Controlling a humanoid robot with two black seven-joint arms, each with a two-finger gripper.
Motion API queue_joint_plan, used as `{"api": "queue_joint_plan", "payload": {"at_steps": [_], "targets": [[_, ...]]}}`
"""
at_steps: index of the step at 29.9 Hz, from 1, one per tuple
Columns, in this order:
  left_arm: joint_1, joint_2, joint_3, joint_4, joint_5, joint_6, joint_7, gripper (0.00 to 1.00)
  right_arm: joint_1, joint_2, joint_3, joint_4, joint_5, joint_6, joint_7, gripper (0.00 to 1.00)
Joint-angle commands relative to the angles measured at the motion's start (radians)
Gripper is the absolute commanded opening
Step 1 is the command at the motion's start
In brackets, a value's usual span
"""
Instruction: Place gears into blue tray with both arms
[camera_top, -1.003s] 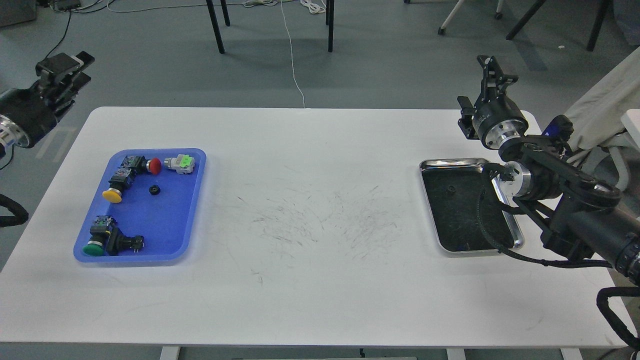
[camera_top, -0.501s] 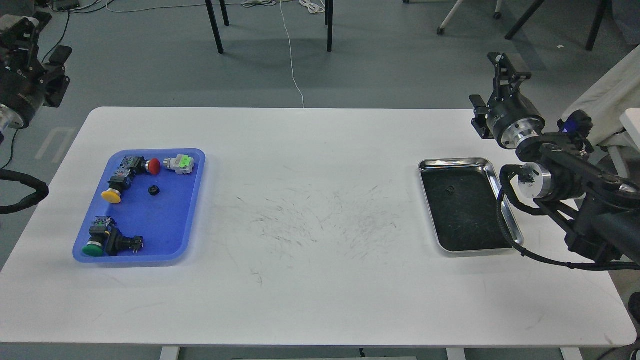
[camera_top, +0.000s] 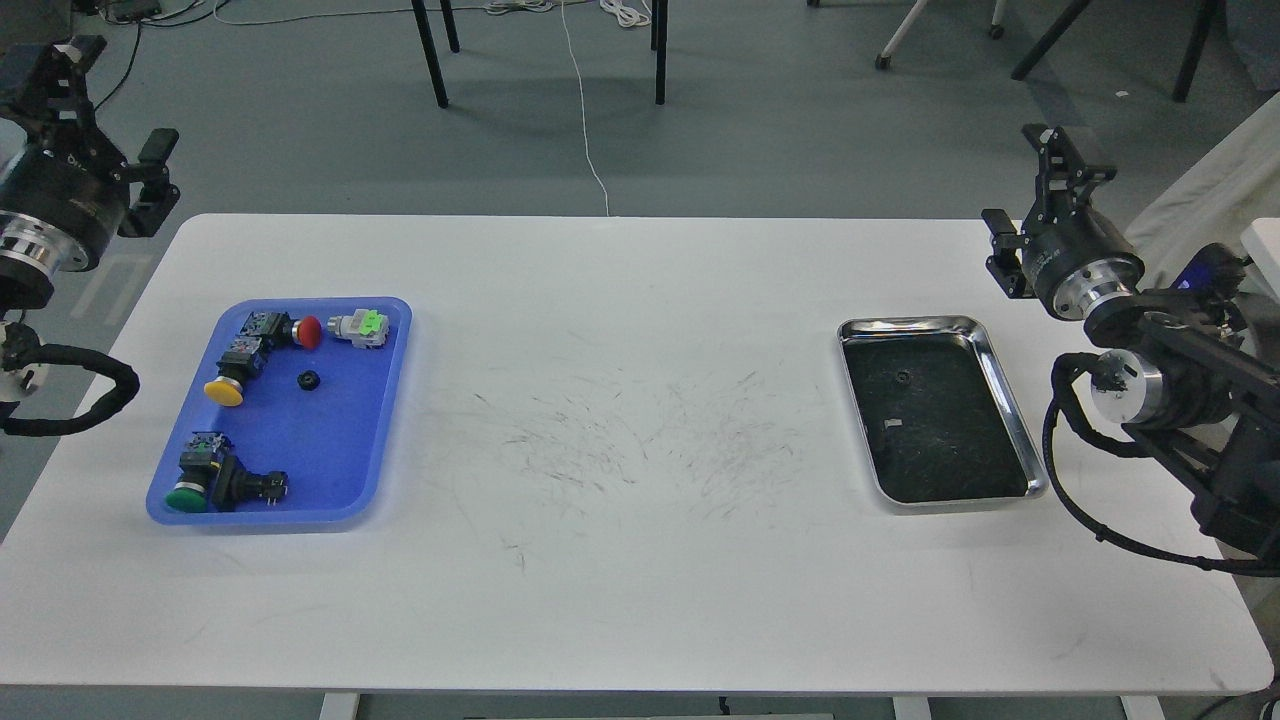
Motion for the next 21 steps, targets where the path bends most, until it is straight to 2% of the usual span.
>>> {"api": "queue_joint_plan", "payload": {"at_steps": [1,6,8,12,15,18,21], "targets": [[-0.009,-0.001,0.0,-0.006,-0.001,-0.057,0.0,0.98,-0.008,-0.061,-0.032,0.051,-0.001,0.008,-0.022,0.98],[-0.017,-0.015,-0.012,0.011,-0.007,-0.081,0.0,0.98,0.015,-0.167,-0.136,0.137,-0.017,0.01,-0.031,0.98],[-0.018,-0.047,-0.009,0.023,-0.009,-0.074,0.021,0.98,0.043,-0.208,-0.196,0.173,-0.03,0.011,-0.055,0.98],[-0.018,-0.073,-0.019,0.042,-0.013,-0.082,0.116,0.98,0.119,-0.285,-0.352,0.211,-0.112,0.013,-0.103,0.98],[-0.017,-0.085,-0.019,0.049,-0.047,-0.081,0.154,0.98,0.21,-0.316,-0.493,0.225,-0.142,0.028,-0.137,0.98],[-0.015,-0.087,-0.019,0.049,-0.073,-0.071,0.171,0.98,0.319,-0.314,-0.642,0.23,-0.143,0.028,-0.172,0.98],[-0.015,-0.089,-0.019,0.051,-0.075,-0.065,0.168,0.98,0.431,-0.311,-0.766,0.228,-0.151,0.039,-0.18,0.98]]}}
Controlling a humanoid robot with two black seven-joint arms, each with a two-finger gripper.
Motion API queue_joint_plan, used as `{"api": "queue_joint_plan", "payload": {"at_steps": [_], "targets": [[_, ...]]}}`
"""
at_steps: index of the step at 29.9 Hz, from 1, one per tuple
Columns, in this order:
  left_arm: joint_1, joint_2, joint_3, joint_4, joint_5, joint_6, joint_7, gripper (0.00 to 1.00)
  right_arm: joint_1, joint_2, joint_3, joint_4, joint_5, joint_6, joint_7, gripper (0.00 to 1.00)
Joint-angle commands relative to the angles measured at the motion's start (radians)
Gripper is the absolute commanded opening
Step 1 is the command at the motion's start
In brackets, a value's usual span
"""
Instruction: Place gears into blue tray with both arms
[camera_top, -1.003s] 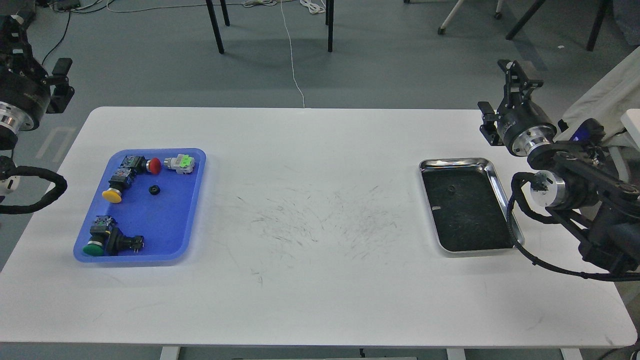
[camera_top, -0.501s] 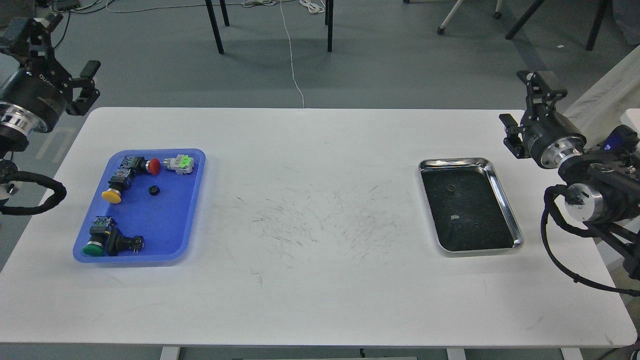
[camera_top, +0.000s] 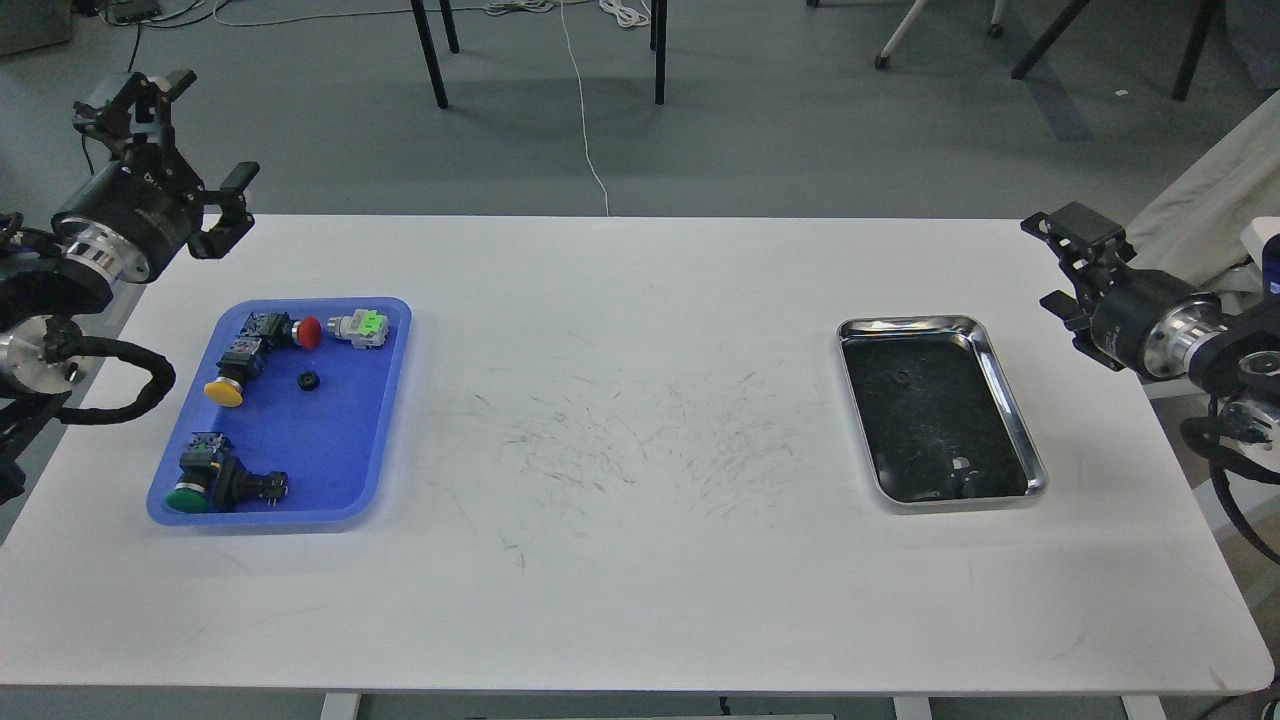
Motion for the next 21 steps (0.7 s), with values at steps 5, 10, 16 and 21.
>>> {"api": "queue_joint_plan", "payload": {"at_steps": [5,10,16,21], "targets": [[0.001,-0.006,0.0,0.003,-0.004,0.013,-0.002,0.98,0.239,0.058,-0.278,-0.001,-0.034,0.01,-0.086,0.98],[-0.001,-0.008,0.0,0.003,-0.004,0.027,-0.002,0.98,0.321,0.147,-0.402,-0.014,-0.138,0.009,-0.307,0.97],[-0.001,-0.008,0.0,0.005,-0.006,0.03,-0.003,0.98,0.356,0.208,-0.424,-0.078,-0.377,0.053,-0.366,0.97],[-0.001,-0.008,0.0,0.014,-0.006,0.03,-0.005,0.98,0.365,0.274,-0.425,-0.167,-0.468,0.14,-0.343,0.97]]}}
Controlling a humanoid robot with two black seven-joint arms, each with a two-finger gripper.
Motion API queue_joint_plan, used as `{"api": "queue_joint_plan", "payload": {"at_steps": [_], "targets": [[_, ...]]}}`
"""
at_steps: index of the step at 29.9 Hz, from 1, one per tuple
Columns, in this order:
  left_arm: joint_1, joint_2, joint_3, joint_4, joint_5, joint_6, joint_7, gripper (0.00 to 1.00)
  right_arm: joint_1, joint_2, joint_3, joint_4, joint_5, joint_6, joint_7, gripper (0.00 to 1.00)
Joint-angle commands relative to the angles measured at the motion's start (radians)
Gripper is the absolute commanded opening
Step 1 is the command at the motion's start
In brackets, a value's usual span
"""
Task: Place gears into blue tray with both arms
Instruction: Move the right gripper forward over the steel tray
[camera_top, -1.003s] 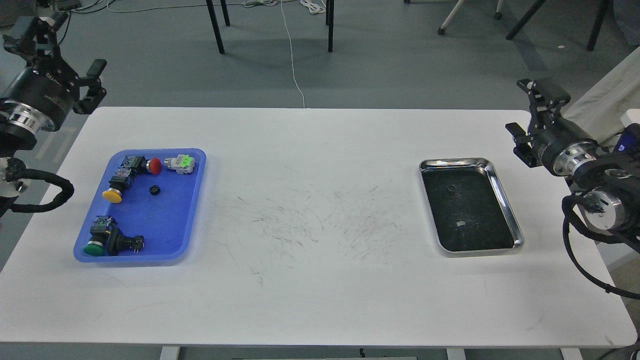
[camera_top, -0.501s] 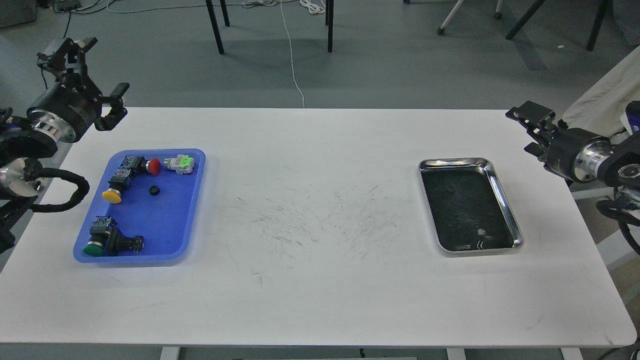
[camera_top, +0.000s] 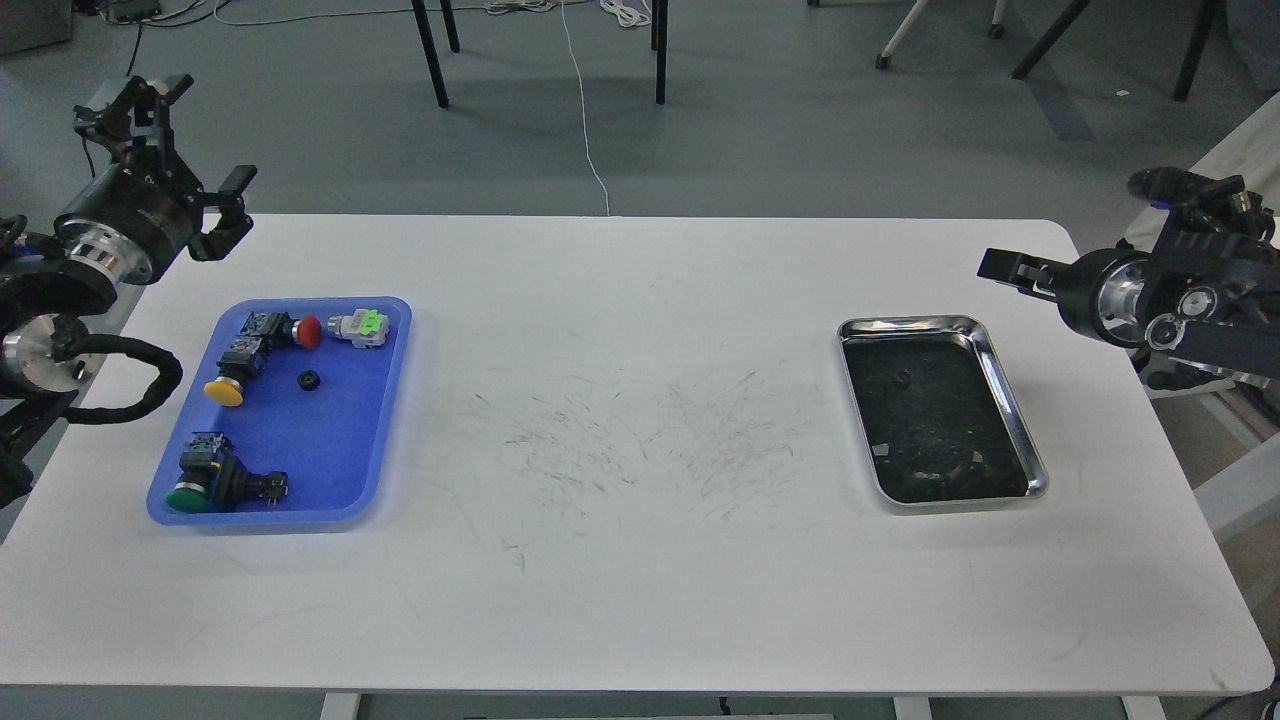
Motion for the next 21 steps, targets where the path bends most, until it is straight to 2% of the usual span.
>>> {"api": "queue_joint_plan", "payload": {"at_steps": [1,9,16,21], "targets": [[0.0,-0.002,0.0,0.004,0.0,0.0,-0.001,0.98,0.003,0.065,-0.002,-0.068,-0.065,0.048,0.024,0.97],[-0.002,0.002,0.0,0.012,0.0,0.0,-0.003,0.98,-0.01,0.234,-0.124,-0.19,-0.154,0.052,0.126,0.97],[0.0,0.002,0.0,0.013,0.0,0.0,-0.004,0.98,-0.056,0.321,-0.159,-0.247,-0.266,0.049,0.168,0.92],[0.0,0.003,0.002,0.013,0.0,0.0,-0.004,0.98,-0.096,0.343,-0.162,-0.276,-0.289,0.047,0.186,0.84]]}}
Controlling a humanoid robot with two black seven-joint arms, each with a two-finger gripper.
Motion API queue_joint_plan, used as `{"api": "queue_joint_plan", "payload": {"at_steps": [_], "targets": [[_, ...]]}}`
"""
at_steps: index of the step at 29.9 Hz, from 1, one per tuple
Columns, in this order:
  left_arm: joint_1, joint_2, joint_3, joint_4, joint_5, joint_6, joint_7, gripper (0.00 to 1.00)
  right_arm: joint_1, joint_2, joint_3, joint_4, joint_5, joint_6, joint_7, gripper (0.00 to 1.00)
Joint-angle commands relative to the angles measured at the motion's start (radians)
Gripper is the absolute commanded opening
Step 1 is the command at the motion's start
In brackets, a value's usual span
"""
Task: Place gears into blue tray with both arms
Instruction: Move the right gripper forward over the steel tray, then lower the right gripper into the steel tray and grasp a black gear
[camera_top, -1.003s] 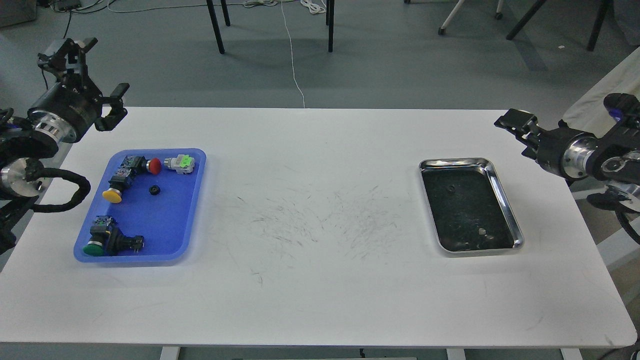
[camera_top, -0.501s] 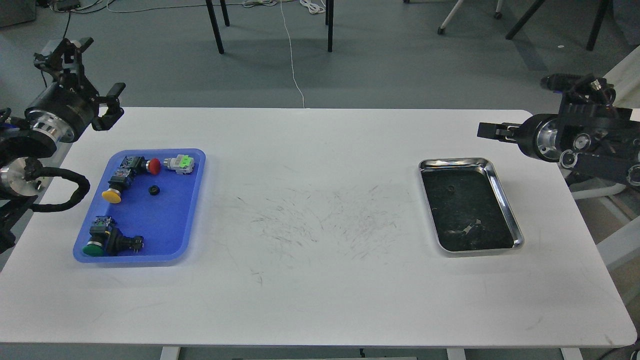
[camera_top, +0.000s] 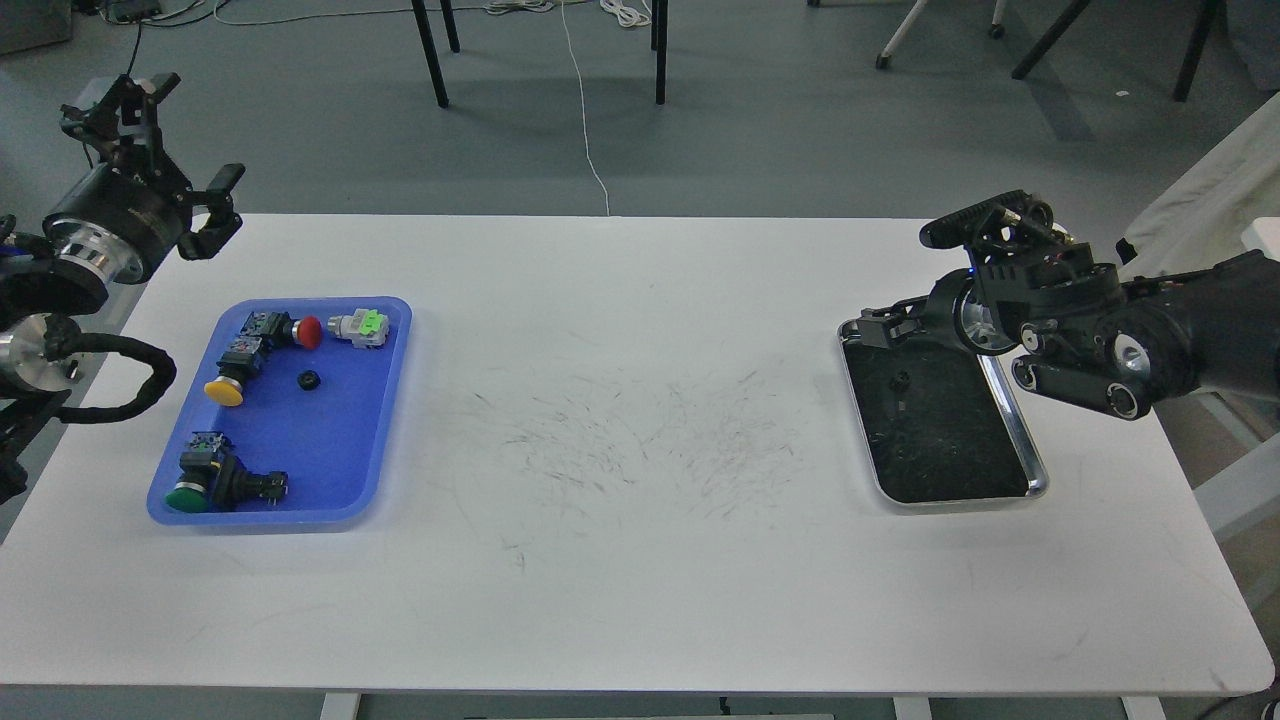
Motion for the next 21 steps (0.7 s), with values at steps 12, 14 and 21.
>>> {"api": "queue_joint_plan", "payload": {"at_steps": [12,14,21], "targets": [[0.003,-0.001,0.0,0.015,0.002,0.0,0.0,0.98,-0.07,0.012,-0.04,-0.039,-0.01,0.003,0.099,0.69],[0.004,-0.003,0.0,0.021,0.002,0.0,0.0,0.98,-0.074,0.012,-0.04,-0.043,-0.01,0.003,0.111,0.66],[0.003,-0.003,0.002,0.024,0.002,0.0,0.002,0.98,-0.116,0.05,-0.04,-0.1,-0.009,0.003,0.117,0.55]]}}
